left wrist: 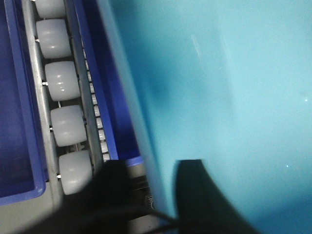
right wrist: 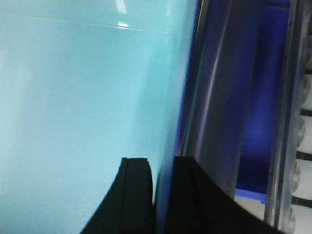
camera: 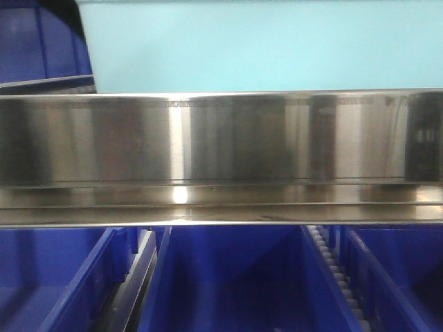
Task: Move two blue bins to right shelf middle
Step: 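Lift the teal bin upward off the shelf with both grippers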
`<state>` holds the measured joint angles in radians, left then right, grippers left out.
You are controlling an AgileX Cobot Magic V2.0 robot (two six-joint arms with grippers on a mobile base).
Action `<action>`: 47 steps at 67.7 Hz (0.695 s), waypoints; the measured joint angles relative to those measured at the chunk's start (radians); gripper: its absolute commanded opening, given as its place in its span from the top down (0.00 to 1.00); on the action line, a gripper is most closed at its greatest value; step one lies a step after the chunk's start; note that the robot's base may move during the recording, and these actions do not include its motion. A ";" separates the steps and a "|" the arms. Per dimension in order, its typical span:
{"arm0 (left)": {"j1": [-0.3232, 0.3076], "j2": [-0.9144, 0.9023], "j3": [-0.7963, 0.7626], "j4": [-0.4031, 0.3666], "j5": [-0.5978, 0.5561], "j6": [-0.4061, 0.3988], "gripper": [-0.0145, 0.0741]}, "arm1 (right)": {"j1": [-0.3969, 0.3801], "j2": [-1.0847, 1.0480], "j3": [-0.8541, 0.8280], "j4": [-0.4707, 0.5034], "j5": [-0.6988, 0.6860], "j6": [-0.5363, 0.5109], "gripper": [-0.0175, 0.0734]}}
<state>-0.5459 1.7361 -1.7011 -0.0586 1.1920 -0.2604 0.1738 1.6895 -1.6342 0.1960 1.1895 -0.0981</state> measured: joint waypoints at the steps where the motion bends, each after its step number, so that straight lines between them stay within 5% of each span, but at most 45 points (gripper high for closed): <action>1: 0.000 0.000 0.000 0.005 0.000 -0.005 0.96 | 0.000 0.000 0.000 0.003 -0.001 0.002 0.98; 27: 0.000 -0.003 -0.005 0.012 0.007 -0.011 0.96 | 0.002 -0.026 0.000 0.010 0.012 0.013 0.98; 47: 0.000 -0.074 -0.208 0.059 0.049 -0.013 0.96 | 0.002 -0.145 -0.107 0.016 0.019 0.044 0.98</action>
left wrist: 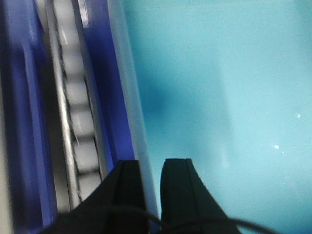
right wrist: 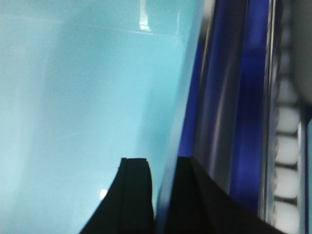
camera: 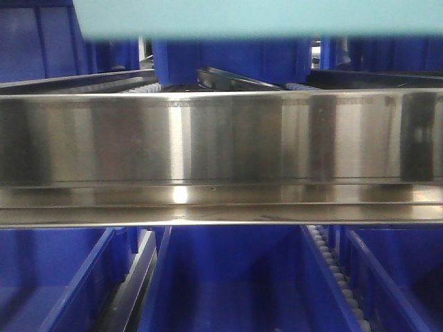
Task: Move two blue bins to right shelf middle
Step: 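Lift the teal bin upward off the shelf with both grippers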
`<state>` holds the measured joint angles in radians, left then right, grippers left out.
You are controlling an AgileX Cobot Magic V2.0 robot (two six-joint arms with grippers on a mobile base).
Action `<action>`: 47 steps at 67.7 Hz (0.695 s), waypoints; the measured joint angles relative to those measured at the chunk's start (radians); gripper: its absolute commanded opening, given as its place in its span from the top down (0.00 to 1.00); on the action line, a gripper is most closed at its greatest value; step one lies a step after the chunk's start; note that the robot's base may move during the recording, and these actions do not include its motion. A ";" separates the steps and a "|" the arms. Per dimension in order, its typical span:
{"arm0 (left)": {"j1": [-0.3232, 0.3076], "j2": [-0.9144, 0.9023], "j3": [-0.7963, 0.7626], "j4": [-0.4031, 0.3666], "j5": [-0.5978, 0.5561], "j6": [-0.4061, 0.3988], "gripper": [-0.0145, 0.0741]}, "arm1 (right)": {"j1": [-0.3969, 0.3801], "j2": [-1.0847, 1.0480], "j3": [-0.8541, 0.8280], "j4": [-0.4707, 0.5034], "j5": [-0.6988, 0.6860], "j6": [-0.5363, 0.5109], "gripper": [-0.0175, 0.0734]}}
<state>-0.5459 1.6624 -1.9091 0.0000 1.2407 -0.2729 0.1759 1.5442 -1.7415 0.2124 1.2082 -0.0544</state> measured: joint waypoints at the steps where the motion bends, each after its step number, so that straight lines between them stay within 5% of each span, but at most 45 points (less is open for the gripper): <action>1: 0.000 -0.004 -0.014 0.000 0.000 0.000 0.96 | 0.000 -0.004 -0.010 0.003 0.000 0.000 0.98; 19: 0.000 -0.017 -0.206 0.036 0.009 0.002 0.96 | 0.000 -0.020 -0.201 0.009 0.018 0.026 0.98; 47: 0.000 -0.019 -0.222 0.060 0.017 0.038 0.96 | 0.000 -0.020 -0.228 0.065 0.031 0.028 0.98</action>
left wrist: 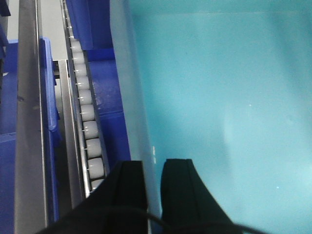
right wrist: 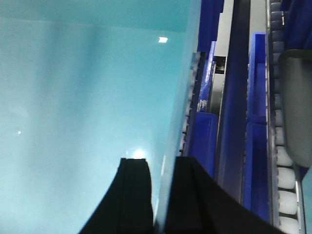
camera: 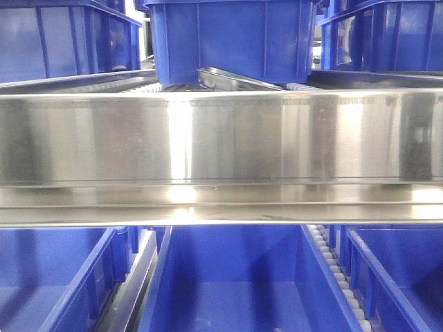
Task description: Move two blue bins to right shelf middle
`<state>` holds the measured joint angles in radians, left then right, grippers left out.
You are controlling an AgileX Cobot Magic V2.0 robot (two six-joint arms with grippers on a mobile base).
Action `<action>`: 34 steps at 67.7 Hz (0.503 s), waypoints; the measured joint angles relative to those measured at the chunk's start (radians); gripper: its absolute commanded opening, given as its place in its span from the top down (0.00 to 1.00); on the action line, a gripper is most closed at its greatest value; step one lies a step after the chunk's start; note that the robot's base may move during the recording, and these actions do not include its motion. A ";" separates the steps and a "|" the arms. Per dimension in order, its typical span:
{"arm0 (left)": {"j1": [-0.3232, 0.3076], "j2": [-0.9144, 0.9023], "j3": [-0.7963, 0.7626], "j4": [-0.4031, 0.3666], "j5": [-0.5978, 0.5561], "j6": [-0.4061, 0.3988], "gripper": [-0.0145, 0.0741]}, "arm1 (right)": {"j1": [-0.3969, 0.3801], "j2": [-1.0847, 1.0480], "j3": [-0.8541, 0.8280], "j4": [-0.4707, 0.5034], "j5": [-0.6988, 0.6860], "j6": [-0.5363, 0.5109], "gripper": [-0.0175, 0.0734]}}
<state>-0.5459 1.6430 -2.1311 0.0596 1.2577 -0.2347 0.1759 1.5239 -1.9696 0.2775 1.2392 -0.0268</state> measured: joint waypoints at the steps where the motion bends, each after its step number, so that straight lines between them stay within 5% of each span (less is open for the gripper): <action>1: 0.000 0.000 0.000 0.002 0.000 0.000 0.96 | 0.000 0.000 0.000 0.000 0.000 0.000 0.98; 34: 0.000 -0.028 0.059 0.018 0.000 0.004 0.96 | 0.000 0.002 0.000 0.012 0.002 0.000 0.98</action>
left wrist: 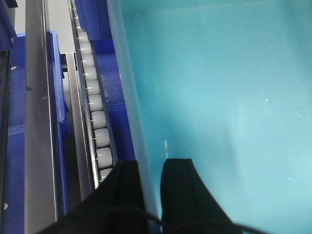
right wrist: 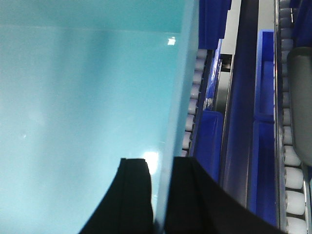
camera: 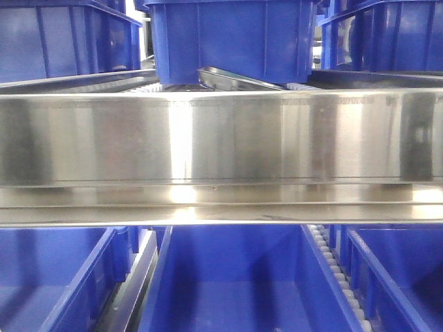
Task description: Move two blue bins to right shelf middle
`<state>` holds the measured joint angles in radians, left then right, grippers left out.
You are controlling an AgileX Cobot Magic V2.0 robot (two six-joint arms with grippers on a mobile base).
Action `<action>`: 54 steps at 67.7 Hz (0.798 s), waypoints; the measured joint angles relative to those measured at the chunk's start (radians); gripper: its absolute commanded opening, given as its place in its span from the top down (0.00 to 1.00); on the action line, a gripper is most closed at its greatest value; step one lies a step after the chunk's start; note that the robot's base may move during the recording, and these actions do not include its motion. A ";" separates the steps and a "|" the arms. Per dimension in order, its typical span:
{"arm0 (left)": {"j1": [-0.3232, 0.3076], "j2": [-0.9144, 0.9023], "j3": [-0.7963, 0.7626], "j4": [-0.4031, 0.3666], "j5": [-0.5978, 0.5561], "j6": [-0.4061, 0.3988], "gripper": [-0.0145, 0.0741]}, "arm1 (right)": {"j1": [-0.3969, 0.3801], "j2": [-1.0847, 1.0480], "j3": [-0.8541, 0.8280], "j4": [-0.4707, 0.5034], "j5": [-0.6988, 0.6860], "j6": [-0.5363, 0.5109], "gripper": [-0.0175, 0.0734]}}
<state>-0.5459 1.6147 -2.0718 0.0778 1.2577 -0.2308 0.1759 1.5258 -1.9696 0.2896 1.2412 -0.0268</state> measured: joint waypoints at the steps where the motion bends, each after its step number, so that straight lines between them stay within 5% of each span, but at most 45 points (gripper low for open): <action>1: 0.000 0.000 0.000 0.000 0.000 0.000 0.96 | 0.000 0.000 0.000 0.000 0.001 0.000 0.98; 54: 0.000 0.000 0.000 0.010 -0.083 0.002 0.96 | 0.000 0.000 0.000 0.000 -0.037 0.000 0.98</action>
<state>-0.5459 1.6147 -2.0718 0.0880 1.1744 -0.2289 0.1759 1.5258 -1.9696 0.2898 1.2042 -0.0268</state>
